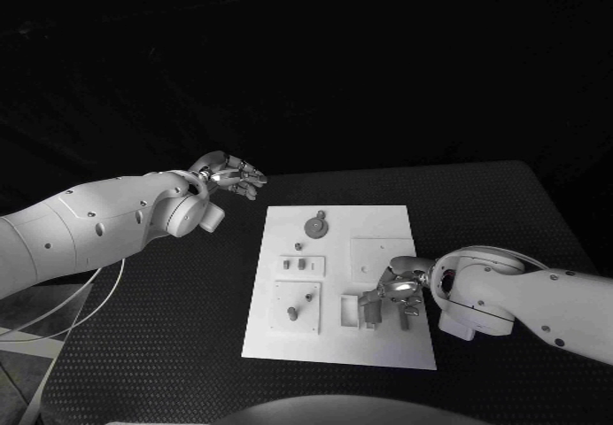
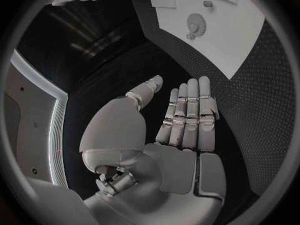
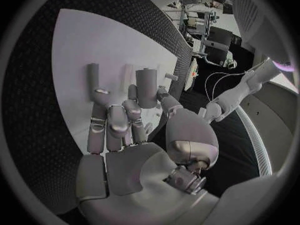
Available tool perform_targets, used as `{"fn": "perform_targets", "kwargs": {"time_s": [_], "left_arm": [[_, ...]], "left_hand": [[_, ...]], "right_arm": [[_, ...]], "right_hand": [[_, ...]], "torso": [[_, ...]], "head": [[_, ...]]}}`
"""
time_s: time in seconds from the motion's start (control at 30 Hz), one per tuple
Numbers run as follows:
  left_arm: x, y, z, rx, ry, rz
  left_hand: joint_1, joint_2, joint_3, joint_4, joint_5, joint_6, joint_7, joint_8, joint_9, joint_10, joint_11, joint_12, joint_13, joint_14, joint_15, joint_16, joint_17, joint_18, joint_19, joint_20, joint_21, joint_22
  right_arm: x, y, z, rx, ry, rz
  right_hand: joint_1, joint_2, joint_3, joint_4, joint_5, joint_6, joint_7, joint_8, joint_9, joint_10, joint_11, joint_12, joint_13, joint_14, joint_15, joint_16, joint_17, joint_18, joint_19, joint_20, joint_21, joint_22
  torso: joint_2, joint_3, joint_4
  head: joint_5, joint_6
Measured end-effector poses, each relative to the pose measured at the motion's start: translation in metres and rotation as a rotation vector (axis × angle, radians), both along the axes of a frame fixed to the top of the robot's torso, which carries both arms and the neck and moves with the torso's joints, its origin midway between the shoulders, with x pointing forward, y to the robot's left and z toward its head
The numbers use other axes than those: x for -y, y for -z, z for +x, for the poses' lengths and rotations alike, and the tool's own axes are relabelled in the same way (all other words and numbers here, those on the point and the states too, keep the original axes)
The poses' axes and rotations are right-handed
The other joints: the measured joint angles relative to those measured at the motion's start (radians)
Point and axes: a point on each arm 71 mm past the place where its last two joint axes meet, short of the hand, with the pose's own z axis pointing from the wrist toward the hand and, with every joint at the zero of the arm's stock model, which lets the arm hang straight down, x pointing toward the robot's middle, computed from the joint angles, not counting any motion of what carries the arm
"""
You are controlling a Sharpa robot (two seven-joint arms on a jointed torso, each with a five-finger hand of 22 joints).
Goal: Assemble the parts on the task board
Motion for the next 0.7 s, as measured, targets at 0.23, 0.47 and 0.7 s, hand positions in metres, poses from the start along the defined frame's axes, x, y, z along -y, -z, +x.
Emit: {"fn": "perform_targets", "kwargs": {"time_s": [0.23, 0.47, 0.7], "left_arm": [[0.002, 0.000, 0.000, -0.003, 0.004, -0.001], [0.002, 0.000, 0.000, -0.004, 0.004, -0.001], [0.001, 0.000, 0.000, -0.004, 0.002, -0.001]], "left_hand": [[-0.004, -0.004, 0.002, 0.002, 0.000, 0.000, 0.000, 0.000, 0.000, 0.000, 0.000, 0.000, 0.000, 0.000, 0.000, 0.000, 0.001, -0.001, 0.000, 0.000, 0.000, 0.000], [-0.004, -0.004, 0.002, 0.002, 0.000, 0.000, 0.000, 0.000, 0.000, 0.000, 0.000, 0.000, 0.000, 0.000, 0.000, 0.000, 0.002, -0.002, -0.004, 0.003, 0.000, 0.000], [-0.004, -0.004, 0.002, 0.002, 0.000, 0.000, 0.000, 0.000, 0.000, 0.000, 0.000, 0.000, 0.000, 0.000, 0.000, 0.000, 0.002, -0.002, -0.004, 0.003, 0.000, 0.000]], "right_arm": [[-0.014, 0.004, 0.008, -0.022, 0.014, 0.007], [-0.028, 0.007, 0.013, -0.031, 0.010, 0.010], [-0.025, 0.008, 0.014, -0.044, 0.016, 0.002]], "right_hand": [[-0.005, 0.005, 0.004, 0.004, 0.000, 0.001, -0.001, 0.000, 0.000, 0.000, 0.000, 0.000, -0.005, 0.000, 0.000, 0.000, -0.006, 0.000, 0.000, 0.000, 0.000, 0.000], [-0.012, 0.012, 0.004, 0.004, -0.001, 0.001, -0.002, -0.001, 0.006, 0.000, 0.000, 0.000, -0.009, -0.001, -0.001, 0.000, -0.011, 0.000, 0.000, 0.000, 0.000, 0.000], [-0.011, 0.011, 0.007, 0.007, -0.004, 0.001, -0.002, 0.003, 0.006, 0.000, 0.000, 0.000, -0.010, -0.004, -0.003, -0.002, -0.011, 0.000, -0.002, 0.002, 0.000, 0.000]], "torso": [[0.000, 0.0001, 0.0002], [0.000, 0.0005, 0.0007], [0.000, 0.0012, 0.0005]], "head": [[-0.001, 0.002], [0.004, 0.003], [0.010, -0.002]]}}
